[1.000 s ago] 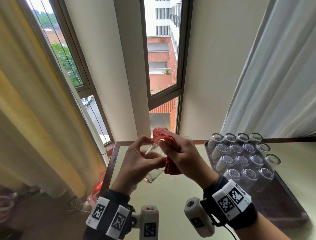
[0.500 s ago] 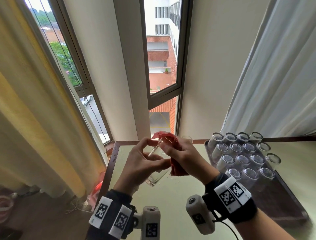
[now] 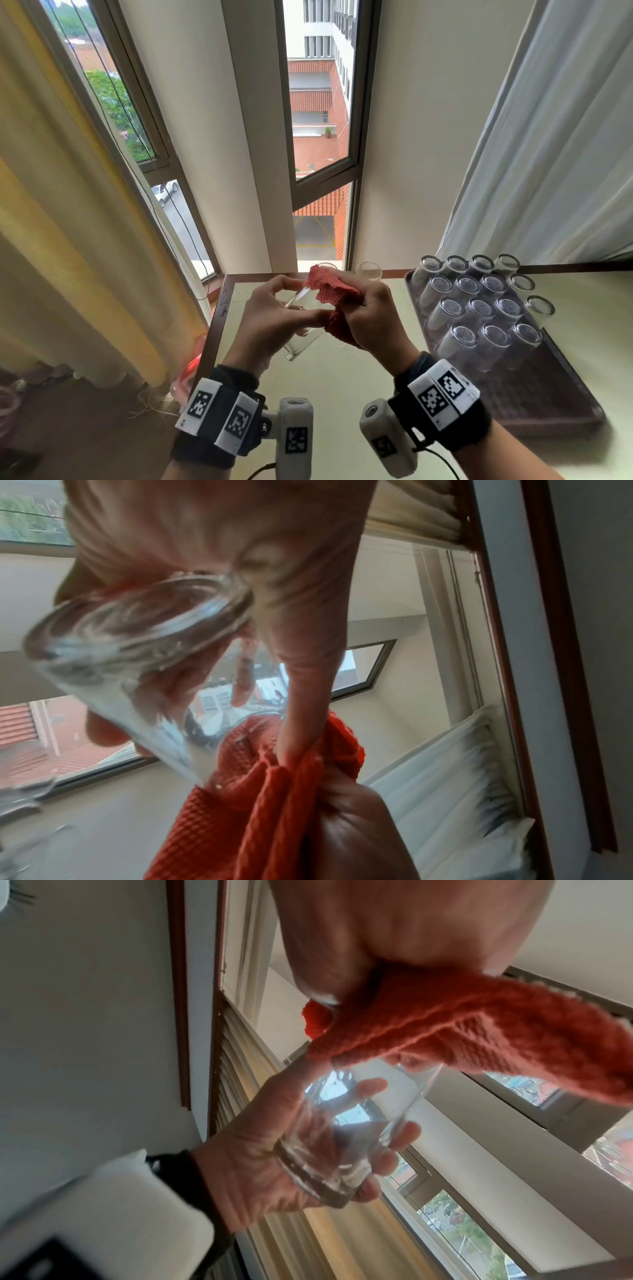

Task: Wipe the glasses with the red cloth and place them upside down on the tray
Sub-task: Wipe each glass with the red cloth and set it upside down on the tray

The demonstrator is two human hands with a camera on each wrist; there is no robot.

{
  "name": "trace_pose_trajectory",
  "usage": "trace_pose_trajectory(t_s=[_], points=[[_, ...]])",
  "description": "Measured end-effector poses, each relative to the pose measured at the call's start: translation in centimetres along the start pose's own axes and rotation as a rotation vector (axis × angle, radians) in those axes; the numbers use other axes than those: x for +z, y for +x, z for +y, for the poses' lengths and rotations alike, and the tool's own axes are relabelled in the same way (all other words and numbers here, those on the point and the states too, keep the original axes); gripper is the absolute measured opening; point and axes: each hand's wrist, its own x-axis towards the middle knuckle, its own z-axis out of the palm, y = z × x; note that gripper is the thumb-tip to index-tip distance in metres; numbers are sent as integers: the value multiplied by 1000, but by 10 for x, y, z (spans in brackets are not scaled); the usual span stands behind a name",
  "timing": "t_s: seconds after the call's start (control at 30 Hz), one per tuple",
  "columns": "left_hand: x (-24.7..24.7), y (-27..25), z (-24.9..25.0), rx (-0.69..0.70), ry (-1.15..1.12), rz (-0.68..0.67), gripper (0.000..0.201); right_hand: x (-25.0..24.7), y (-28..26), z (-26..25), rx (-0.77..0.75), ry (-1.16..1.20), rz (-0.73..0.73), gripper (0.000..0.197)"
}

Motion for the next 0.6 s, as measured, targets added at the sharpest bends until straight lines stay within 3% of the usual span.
trace_pose_trajectory(t_s=[0.07,0.17,0.3,0.37,0.43,0.47,0.53,0.6], points=[[-1,-2,-9,-45,25,-6,57,-2,-5,4,102,80,-47,38],[-2,-4,-25,-117,46,-23,69,-5,-14,17,364,351,-99,41],[-8,-6,-43,-187,-18,6,70,-4,-19,48,660,643,28,36],[-15,-7,-48,-213,-53,29,70,-1,-30,78,779,512,102,36],[-21,-8,-53,-231,-42,20,70,-1,-47,116,805,191,98,48],[-23,-9,-55,-242,-36,14,70,-2,-55,138,759,-54,27,51],[-26,-12,-61,-252,-41,7,77,-1,-71,168,710,-487,-257,44],[-27,-15,-67,-259,-44,4,83,4,-90,191,678,-730,-465,41]])
